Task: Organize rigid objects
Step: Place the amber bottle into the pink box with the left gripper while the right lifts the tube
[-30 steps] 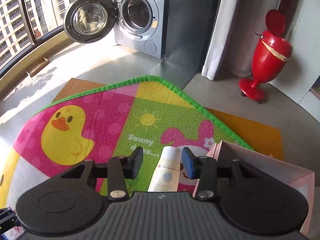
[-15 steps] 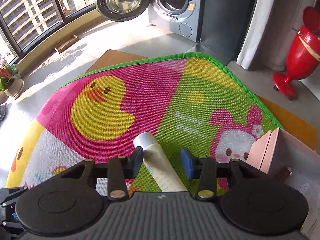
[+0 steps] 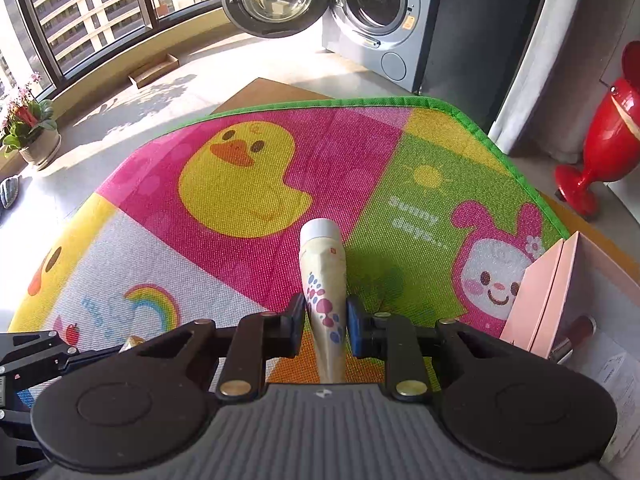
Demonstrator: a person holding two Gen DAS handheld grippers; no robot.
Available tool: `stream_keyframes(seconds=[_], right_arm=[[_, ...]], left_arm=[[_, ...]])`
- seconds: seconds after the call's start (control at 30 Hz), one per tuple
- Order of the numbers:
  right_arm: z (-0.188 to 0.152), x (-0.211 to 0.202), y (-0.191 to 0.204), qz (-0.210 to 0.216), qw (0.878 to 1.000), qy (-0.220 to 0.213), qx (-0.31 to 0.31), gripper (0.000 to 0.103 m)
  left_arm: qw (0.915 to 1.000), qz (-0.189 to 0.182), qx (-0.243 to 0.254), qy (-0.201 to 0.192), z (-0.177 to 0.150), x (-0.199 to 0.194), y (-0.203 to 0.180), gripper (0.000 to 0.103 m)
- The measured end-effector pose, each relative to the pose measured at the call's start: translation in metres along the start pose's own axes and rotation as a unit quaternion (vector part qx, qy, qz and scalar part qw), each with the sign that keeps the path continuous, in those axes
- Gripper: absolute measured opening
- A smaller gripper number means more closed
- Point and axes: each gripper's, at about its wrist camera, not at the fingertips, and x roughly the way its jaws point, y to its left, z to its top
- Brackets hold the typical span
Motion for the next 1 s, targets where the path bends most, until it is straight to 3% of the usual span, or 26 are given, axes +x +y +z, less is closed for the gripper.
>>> stream_keyframes(seconds=[0.1,0.23,0.3,0.33,0.47,0.7,0.73,0.8,0.87,0.9,1.0], right_arm=[[-0.017,-0.041,0.005,0.039,0.999,-0.032,0.008,0.021],[-0.053,-0.104,0.005,0.061,0.995,-0.082,0.007,0.016],[-0.077,-0.135,-0.001,0.068,0.992,-0.101,0.014,0.001],[-0.088,-0.146,-0.005,0.068,0.992,-0.107,0.02,0.0],[-0.141,-0.18,-0.022,0.055,0.99,-0.126,0.041,0.0],[-0.205,-0.175,-0.037,-0.009,0.989,-0.129,0.068,0.002],[-0.209,-0.173,-0.037,-0.009,0.989,-0.131,0.069,0.005],[-0.218,-0.168,-0.035,-0.006,0.989,-0.132,0.064,0.021],[-0.222,-0.161,-0.027,0.004,0.989,-0.138,0.047,0.07],[-0.222,-0.155,-0.02,0.006,0.989,-0.143,0.034,0.077],[-0.216,-0.132,0.0,-0.042,0.986,-0.156,-0.033,0.079]], left_arm=[[1.0,-0.004,-0.005,0.003,0.0,-0.003,0.002,0.032],[0.9998,0.008,0.018,-0.007,-0.005,-0.019,-0.004,0.032],[0.9991,0.006,0.038,-0.018,-0.009,-0.033,-0.013,0.032],[0.9987,0.0,0.046,-0.022,-0.01,-0.041,-0.019,0.032],[0.9958,-0.036,0.078,-0.031,-0.012,-0.067,-0.045,0.032],[0.9948,-0.052,0.086,-0.013,-0.024,-0.07,-0.073,0.032],[0.9956,-0.05,0.079,-0.008,-0.025,-0.068,-0.071,0.032],[0.9969,-0.042,0.066,-0.001,-0.026,-0.064,-0.065,0.032],[0.9977,-0.034,0.058,0.002,-0.026,-0.061,-0.061,0.032],[0.998,-0.032,0.055,0.003,-0.026,-0.061,-0.058,0.032],[0.9976,-0.041,0.056,0.005,-0.026,-0.063,-0.057,0.032]])
